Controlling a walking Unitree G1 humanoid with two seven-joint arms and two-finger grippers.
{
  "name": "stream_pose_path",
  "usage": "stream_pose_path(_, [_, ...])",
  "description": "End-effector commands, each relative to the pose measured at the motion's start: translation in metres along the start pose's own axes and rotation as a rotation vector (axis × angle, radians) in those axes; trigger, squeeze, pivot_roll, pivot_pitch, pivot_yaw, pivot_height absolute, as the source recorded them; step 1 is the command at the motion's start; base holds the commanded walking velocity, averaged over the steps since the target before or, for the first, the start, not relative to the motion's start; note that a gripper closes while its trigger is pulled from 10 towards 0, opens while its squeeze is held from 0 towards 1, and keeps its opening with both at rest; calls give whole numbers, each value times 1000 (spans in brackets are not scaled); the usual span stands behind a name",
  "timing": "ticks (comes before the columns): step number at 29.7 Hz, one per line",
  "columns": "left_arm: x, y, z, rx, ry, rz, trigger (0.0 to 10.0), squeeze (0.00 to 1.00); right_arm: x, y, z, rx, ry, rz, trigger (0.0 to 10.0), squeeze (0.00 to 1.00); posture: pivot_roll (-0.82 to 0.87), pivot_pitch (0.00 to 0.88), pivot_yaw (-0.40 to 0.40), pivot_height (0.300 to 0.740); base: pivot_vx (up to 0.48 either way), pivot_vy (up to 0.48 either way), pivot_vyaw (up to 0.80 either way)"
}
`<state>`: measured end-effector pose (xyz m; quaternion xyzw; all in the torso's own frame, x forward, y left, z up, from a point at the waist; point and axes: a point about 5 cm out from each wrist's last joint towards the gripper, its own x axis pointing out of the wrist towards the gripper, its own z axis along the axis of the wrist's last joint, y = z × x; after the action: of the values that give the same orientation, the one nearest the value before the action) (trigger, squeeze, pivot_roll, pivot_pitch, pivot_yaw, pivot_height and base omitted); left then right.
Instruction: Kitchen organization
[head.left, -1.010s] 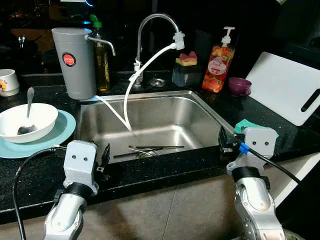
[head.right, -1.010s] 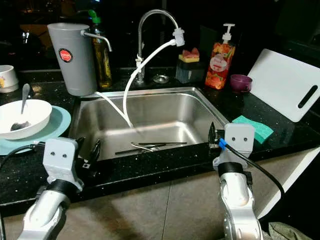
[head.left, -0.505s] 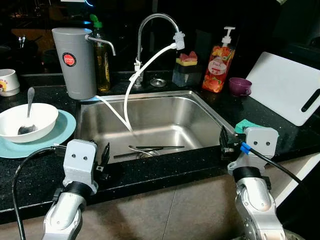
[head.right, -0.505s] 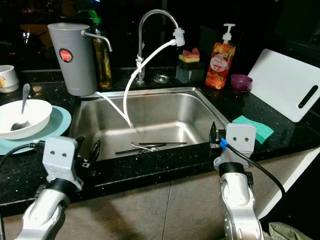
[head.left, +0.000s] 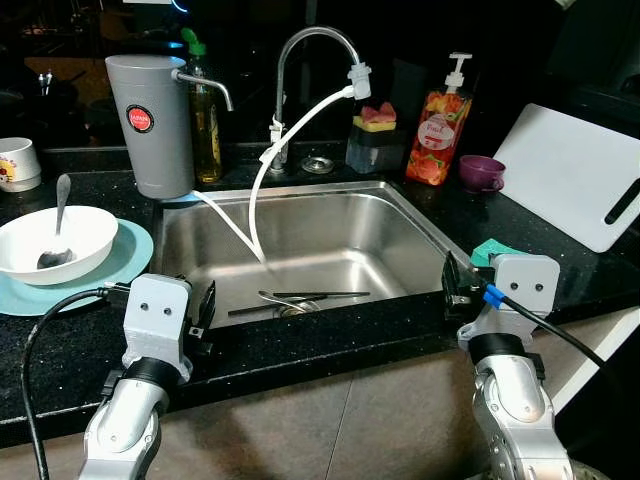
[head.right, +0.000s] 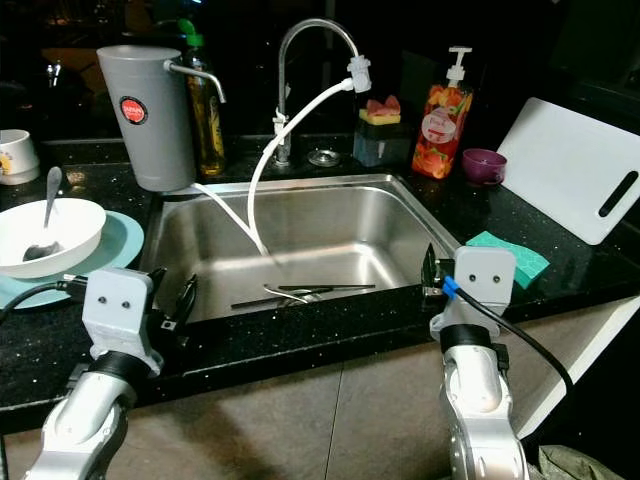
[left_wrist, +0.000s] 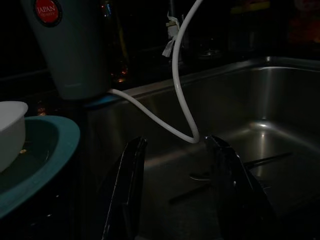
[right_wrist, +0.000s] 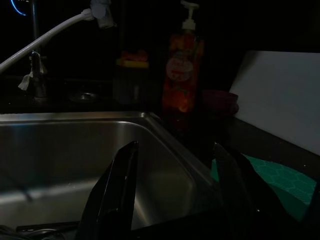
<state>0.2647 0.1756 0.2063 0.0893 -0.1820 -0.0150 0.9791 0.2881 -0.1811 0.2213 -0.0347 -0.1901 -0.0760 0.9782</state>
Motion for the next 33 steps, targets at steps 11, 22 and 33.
stream_pose_path(11, [-1, -1, -1, 0, -2, -1, 10000, 0, 0, -2, 2, 0, -5, -7, 10000, 0, 111, 112, -79, 740, 0, 0, 0])
stream_pose_path(22, [0, -1, 0, -1, -9, -1, 10000, 0, 0, -1, 3, 4, -10, -8, 10000, 0, 113, 111, -77, 740, 0, 0, 0])
stream_pose_path(33, [0, -1, 0, -1, -10, -1, 10000, 0, 1, 0, 2, 7, -9, -6, 10000, 0, 113, 111, -77, 740, 0, 0, 0])
